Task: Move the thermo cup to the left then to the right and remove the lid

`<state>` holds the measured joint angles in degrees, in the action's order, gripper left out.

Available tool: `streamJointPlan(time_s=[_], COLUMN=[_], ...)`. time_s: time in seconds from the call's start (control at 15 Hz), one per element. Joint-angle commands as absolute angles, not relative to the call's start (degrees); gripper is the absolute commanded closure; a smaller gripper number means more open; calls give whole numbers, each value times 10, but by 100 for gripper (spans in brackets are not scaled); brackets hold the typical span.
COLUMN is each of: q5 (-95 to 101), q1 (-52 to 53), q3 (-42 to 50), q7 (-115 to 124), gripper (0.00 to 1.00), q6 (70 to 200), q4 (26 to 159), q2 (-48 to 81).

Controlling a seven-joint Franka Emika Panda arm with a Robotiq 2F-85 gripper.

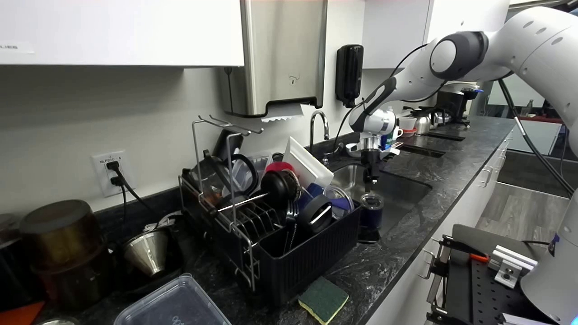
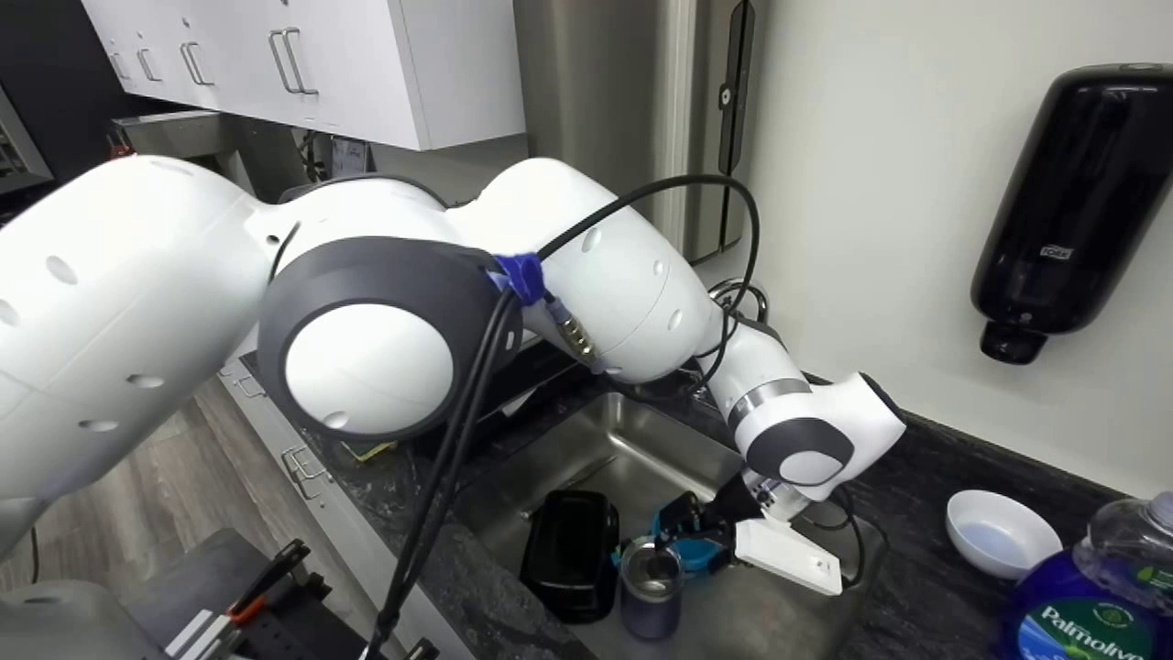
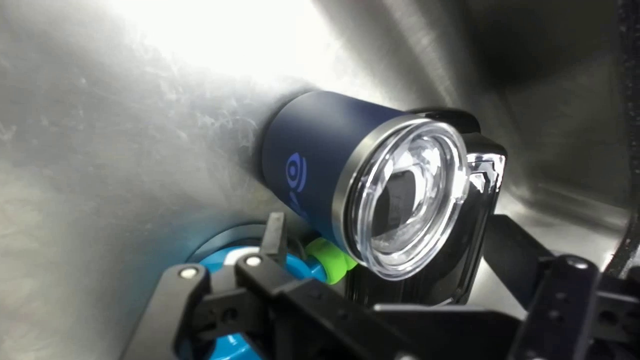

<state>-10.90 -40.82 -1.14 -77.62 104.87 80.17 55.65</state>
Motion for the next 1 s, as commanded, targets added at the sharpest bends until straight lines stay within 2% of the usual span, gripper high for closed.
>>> streamJointPlan(time_s=[0.0, 0.93], q5=[-99, -106], q1=[-398, -382], q3=[2, 6], q7=[-793, -789], gripper=[0, 0], q6=[1021, 1022], q4=[782, 802], q2=[568, 561])
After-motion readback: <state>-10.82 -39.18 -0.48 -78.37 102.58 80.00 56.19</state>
